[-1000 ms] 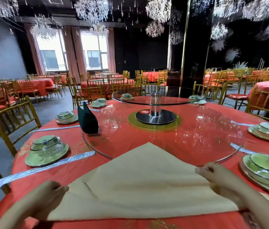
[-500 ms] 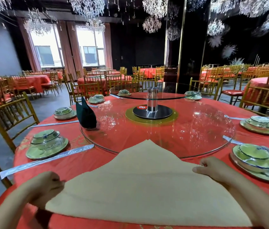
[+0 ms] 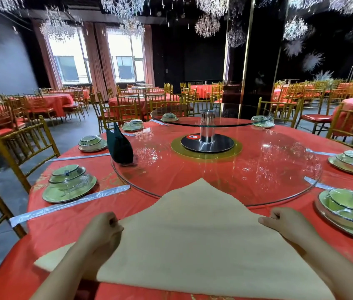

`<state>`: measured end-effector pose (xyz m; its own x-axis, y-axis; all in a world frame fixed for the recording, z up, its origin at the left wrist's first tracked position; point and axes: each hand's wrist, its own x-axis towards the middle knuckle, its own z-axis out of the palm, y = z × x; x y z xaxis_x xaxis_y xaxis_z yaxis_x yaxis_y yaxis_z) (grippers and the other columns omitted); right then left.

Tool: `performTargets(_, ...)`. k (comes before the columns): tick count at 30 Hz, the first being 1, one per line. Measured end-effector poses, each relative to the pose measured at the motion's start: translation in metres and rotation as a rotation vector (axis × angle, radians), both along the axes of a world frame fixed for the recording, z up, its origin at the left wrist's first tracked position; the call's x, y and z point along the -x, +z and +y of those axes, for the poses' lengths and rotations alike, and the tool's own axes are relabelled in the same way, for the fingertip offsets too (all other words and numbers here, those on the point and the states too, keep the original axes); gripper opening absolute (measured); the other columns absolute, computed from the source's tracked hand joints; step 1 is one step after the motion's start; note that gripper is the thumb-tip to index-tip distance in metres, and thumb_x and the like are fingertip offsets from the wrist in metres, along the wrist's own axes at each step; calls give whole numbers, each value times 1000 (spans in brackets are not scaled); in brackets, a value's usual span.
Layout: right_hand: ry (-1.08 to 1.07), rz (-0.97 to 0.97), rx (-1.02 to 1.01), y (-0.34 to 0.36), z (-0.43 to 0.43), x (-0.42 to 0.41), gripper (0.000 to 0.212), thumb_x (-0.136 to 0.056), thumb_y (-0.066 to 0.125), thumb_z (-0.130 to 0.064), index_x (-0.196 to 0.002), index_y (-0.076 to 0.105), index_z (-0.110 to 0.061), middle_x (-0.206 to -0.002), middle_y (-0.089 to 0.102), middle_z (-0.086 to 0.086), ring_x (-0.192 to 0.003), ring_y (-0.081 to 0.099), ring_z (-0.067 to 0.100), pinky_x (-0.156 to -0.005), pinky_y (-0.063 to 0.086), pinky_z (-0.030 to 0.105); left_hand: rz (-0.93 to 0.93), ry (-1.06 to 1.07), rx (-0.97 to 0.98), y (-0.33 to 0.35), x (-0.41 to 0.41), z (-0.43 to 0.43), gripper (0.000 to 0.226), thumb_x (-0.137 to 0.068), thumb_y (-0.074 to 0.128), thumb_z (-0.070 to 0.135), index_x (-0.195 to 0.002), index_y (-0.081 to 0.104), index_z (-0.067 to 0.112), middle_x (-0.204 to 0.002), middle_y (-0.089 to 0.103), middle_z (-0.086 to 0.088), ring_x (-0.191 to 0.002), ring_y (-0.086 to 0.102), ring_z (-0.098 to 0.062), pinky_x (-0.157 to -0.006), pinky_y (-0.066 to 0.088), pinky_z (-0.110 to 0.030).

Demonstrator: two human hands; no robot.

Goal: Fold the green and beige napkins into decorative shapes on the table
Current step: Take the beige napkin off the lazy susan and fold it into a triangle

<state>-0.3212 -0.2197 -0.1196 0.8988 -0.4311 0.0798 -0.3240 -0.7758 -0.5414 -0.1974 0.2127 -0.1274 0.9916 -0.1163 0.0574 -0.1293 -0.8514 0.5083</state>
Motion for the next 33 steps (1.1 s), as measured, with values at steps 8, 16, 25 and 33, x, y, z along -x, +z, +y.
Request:
performTargets(8, -8, 27, -30, -4, -5, 5, 38, -83, 66, -34, -57, 47, -15, -51, 47, -6, -53, 44, 14, -53, 29, 30, -46, -6, -68, -7, -6, 5, 28, -90, 59, 28, -66, 54, 14, -68, 60, -7, -71, 57, -28, -60, 39, -32)
performTargets(16, 5, -62, -126, -5, 2, 7, 41, -81, 70, -15, -52, 41, -15, -47, 42, -6, -50, 37, 14, -53, 26, 31, -121, 2, -276, -3, 5, 0, 30, -97, 41, 33, -70, 40, 19, -93, 65, -11, -89, 59, -31, -61, 32, -30)
performTargets(25, -39, -11, -47, -4, 3, 14, 33, -82, 69, -21, -59, 47, -12, -52, 50, -2, -54, 45, 17, -53, 30, 32, -210, -86, -191, -14, 8, 0, 19, -94, 45, 35, -83, 42, 20, -88, 66, -8, -86, 60, -31, -59, 35, -32)
performTargets(33, -129, -109, -9, -8, 7, 16, 28, -82, 68, -22, -61, 50, -16, -54, 55, -1, -56, 48, 20, -53, 31, 32, -251, -84, -260, -14, -9, -12, 19, -96, 41, 33, -86, 45, 17, -95, 66, -10, -91, 60, -33, -63, 36, -34)
